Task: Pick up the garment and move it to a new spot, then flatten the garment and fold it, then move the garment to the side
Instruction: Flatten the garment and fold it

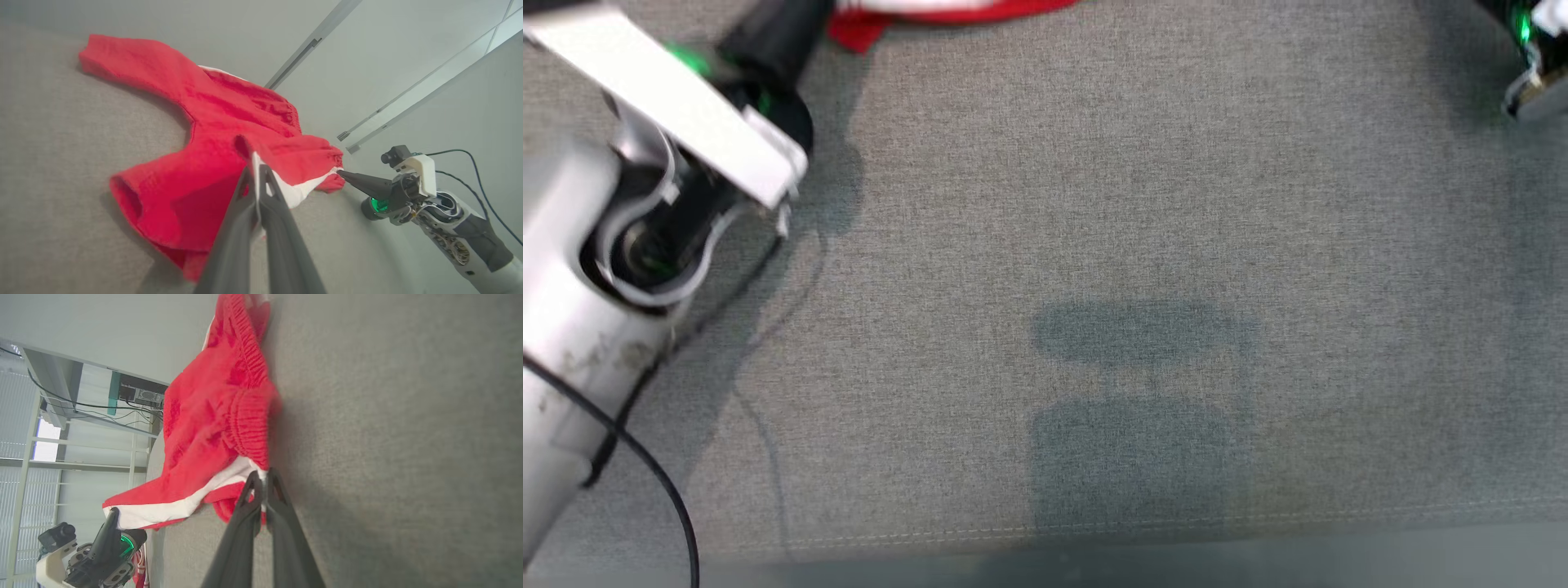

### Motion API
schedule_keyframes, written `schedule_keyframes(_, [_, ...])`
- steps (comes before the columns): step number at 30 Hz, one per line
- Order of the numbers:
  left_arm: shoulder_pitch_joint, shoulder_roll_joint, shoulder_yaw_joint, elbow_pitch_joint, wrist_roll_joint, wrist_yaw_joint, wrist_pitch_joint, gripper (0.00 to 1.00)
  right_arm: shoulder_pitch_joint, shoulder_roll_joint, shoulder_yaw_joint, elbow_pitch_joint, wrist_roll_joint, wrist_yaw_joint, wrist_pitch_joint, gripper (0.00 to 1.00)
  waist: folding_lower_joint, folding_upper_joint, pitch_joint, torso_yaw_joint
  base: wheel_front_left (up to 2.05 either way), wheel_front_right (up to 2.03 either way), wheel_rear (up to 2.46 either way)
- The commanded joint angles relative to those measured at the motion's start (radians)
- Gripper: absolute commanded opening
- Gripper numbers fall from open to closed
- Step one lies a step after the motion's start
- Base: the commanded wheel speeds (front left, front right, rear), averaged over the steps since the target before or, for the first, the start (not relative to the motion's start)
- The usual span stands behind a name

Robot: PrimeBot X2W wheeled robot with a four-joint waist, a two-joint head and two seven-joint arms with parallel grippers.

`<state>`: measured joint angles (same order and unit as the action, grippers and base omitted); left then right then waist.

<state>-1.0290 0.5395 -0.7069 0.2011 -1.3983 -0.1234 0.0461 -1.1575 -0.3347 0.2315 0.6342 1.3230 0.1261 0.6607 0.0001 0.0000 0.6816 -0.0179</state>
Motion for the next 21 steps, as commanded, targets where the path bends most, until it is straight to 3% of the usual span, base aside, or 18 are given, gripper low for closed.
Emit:
schedule_keyframes(1, [0.028,0.066,0.012,-0.044,-0.030,-0.007,-0.025,0.00,0.064,-0.023,-0.014,-0.040,0.032,0.005,0.040,0.00,-0.0001,0.0000,-0.013,0.002,0.00,0.00,0.00])
schedule_keyframes(7, [0.168,0.106,-0.073,-0.089,-0.083,-0.007,-0.123,0.00,0.254,-0.059,-0.037,-0.123,0.101,0.005,0.112,0.00,-0.0001,0.0000,-0.096,0.012,0.00,0.00,0.00])
schedule_keyframes(21, [0.419,0.075,-0.144,-0.081,-0.174,-0.007,-0.262,0.00,0.540,-0.025,-0.047,-0.207,0.146,0.005,0.083,0.00,-0.0001,0.0000,-0.309,0.048,0.00,0.00,0.00])
